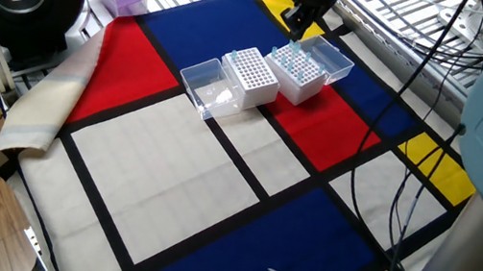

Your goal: Transfer all medium pipette tips from one holder to another

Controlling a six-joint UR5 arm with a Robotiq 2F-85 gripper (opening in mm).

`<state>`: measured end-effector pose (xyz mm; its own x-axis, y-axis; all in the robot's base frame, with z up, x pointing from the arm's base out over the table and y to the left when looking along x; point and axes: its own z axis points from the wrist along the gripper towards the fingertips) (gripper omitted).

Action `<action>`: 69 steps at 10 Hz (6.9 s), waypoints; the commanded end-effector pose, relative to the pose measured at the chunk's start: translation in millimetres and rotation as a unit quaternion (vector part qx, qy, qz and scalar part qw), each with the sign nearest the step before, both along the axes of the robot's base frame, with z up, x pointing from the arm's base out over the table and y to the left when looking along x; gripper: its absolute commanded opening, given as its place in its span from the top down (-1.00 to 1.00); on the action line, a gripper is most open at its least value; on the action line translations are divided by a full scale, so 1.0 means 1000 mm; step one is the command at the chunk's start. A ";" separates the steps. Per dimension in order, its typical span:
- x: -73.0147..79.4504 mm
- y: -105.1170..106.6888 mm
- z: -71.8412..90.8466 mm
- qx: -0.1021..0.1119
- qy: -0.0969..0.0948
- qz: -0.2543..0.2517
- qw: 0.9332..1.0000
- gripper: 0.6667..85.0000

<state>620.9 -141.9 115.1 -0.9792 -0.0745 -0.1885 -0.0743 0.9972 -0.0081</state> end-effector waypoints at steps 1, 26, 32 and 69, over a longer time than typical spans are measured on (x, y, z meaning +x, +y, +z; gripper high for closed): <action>0.003 -0.001 -0.004 0.009 -0.005 0.001 1.000 0.79; 0.065 0.106 -0.019 0.009 0.001 -0.004 1.000 0.29; 0.077 0.113 -0.033 0.009 -0.008 0.011 1.000 0.28; 0.070 0.096 0.002 -0.024 -0.010 -0.045 0.999 0.75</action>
<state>693.5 -42.3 101.5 -0.9751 -0.0054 -0.2218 0.0072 0.9984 -0.0559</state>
